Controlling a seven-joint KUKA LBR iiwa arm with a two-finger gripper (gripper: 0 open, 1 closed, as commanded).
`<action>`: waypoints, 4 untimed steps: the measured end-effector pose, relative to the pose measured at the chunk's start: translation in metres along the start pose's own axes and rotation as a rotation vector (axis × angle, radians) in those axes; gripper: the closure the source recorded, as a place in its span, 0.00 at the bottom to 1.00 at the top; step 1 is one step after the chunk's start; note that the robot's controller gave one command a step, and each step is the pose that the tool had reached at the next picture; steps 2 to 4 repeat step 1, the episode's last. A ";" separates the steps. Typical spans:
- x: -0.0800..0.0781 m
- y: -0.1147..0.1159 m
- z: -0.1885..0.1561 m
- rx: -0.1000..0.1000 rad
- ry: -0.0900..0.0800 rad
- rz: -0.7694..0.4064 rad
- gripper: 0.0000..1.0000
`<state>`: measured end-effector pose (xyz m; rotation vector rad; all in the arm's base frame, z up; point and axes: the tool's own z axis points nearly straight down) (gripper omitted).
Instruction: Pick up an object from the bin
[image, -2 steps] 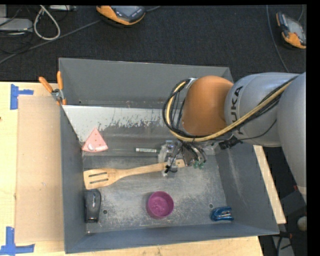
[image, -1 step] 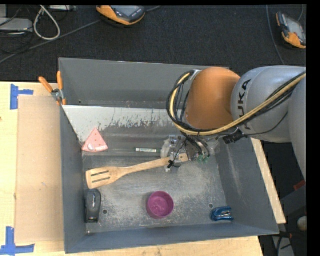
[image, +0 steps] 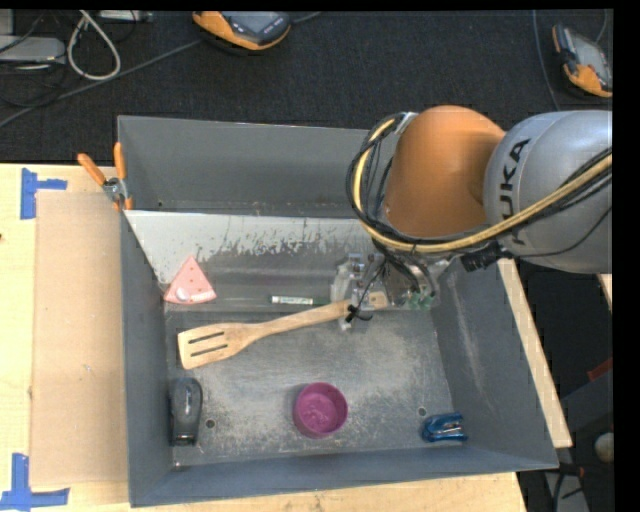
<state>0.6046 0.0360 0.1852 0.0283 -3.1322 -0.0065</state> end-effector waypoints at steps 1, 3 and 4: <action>0.001 0.000 -0.046 0.000 0.001 0.001 1.00; 0.001 0.000 -0.046 0.000 0.001 0.001 1.00; 0.001 0.000 -0.046 0.000 0.001 0.001 1.00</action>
Offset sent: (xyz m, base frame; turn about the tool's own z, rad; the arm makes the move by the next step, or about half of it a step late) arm 0.0004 0.0002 0.0380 0.0007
